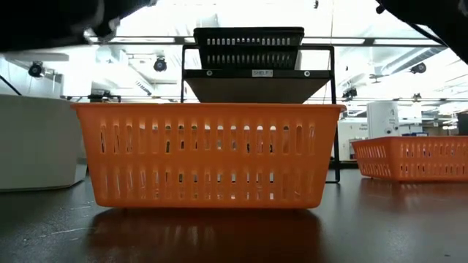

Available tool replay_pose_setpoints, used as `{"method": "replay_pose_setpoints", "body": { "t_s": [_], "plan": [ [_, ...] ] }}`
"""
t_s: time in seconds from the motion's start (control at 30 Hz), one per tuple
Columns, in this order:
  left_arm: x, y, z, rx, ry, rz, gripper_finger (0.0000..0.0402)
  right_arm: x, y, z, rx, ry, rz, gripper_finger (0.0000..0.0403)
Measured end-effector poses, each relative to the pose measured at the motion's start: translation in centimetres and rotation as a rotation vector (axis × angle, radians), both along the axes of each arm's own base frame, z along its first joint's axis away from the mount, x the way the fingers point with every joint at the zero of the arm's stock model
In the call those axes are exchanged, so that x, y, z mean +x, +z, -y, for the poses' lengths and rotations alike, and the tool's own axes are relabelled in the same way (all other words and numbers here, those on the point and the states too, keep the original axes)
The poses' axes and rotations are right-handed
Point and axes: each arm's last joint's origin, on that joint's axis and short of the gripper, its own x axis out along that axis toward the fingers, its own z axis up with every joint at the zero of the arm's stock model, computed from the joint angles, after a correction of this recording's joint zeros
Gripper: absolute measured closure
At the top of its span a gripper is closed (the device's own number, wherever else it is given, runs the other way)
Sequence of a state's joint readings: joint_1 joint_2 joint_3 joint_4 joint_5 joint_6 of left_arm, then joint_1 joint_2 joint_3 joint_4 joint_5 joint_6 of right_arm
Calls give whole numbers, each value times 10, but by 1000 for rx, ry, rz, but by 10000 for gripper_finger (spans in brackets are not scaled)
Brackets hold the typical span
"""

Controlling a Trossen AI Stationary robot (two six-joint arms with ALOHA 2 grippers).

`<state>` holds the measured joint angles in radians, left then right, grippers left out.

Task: Stack baskets on shelf by color
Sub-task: Stack the gray bin into the gray bins on the shelf

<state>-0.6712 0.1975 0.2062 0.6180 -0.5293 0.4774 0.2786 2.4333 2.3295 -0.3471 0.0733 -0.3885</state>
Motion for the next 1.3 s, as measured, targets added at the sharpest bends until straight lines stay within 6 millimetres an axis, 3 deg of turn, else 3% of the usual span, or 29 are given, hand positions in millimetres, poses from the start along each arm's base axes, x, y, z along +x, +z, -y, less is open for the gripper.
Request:
{"method": "replay_pose_setpoints", "body": {
  "t_s": [0.2, 0.43, 0.83, 1.03, 1.17, 1.3],
  "plan": [
    [-3, 1, -2, -12, 0, 16, 402, 3, -19, 9, -10, -27, -60, 209],
    [-4, 2, -3, -17, 0, 22, 402, 4, -9, 9, 106, 11, -52, 209],
    [-4, 3, -3, -19, 0, 27, 402, 0, -32, 12, 136, -20, -137, 209],
    [-4, 3, -3, -20, 0, 27, 402, -4, -36, 9, 170, 73, -209, 211],
    [-4, 3, -3, -20, 0, 27, 402, -5, -36, 6, 176, 123, -214, 236],
    [-4, 3, -3, -19, 0, 27, 402, -6, -36, 4, 166, 143, -211, 286]
  ]
}}
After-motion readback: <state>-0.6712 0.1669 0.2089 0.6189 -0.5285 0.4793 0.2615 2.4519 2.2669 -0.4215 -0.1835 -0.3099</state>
